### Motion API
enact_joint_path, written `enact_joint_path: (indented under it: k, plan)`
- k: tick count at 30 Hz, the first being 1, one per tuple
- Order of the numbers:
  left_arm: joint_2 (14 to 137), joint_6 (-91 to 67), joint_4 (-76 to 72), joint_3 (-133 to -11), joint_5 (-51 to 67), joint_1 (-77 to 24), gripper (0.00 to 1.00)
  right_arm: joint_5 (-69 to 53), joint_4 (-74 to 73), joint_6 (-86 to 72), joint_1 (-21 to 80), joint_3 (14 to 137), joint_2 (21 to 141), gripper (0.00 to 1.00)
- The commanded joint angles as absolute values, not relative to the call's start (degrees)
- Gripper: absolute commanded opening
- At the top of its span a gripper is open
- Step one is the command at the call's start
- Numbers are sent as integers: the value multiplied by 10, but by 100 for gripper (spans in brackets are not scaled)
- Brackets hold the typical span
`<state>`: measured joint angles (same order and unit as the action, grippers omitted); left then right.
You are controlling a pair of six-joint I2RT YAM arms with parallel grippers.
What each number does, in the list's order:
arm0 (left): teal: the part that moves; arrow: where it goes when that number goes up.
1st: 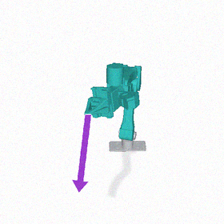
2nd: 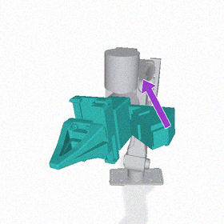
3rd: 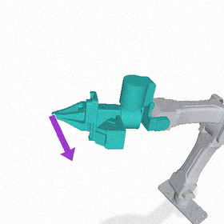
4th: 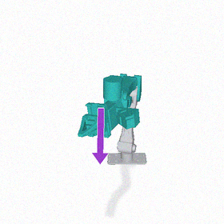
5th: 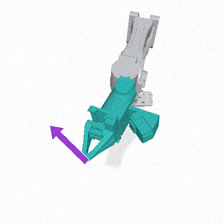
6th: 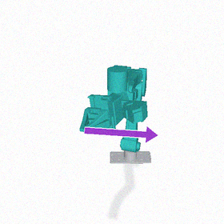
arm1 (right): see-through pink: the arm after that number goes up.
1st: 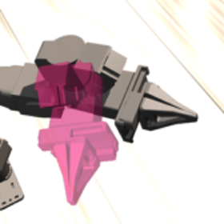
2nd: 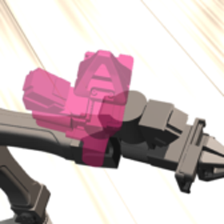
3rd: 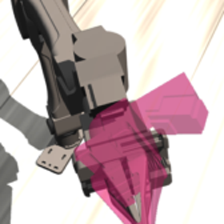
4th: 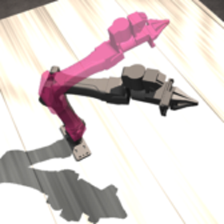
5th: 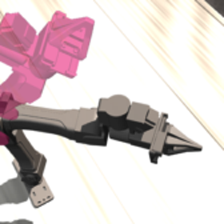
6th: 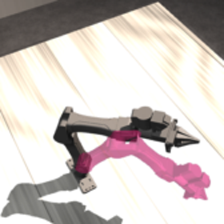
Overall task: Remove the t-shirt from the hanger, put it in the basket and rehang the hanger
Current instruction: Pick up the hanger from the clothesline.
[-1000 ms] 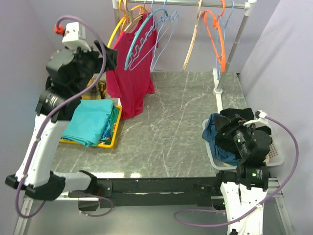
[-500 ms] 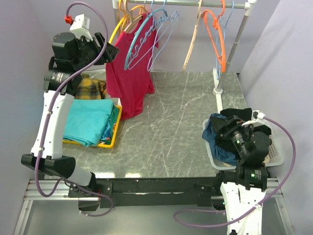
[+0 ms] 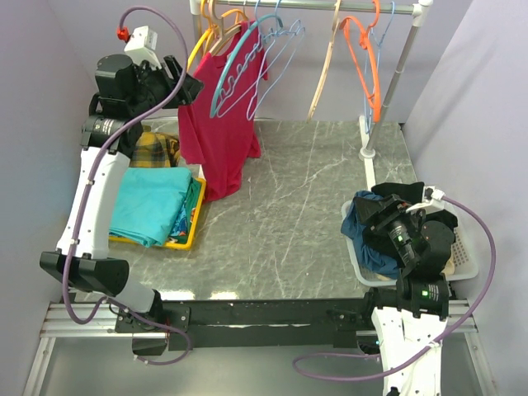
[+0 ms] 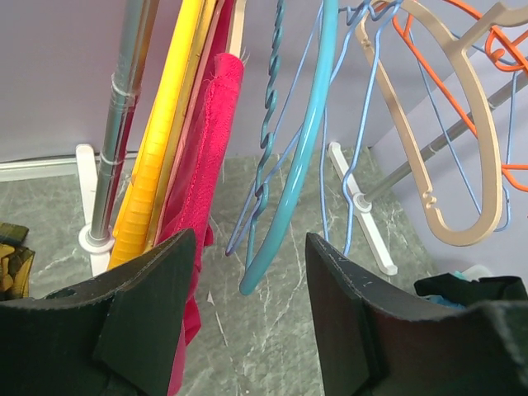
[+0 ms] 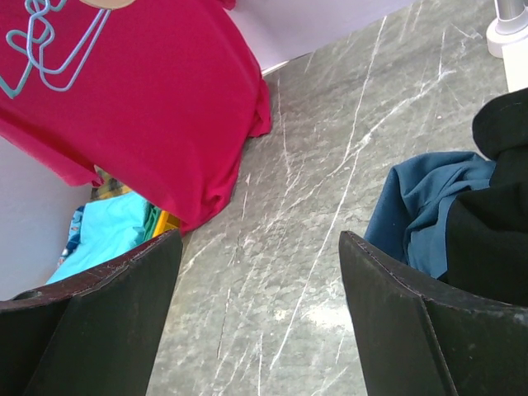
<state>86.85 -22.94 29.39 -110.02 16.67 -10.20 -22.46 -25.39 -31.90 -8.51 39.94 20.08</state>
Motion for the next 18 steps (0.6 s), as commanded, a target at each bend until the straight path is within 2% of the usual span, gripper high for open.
enact_joint_path:
  k: [1,18]
  plan:
    - [866,-208,262,-1098,157,-100,61,-235,-224,-323,-87,394,204,84]
    - [843,-200,205,-1027,136,-100,60,-239,-222,-327,-88,385,206,84]
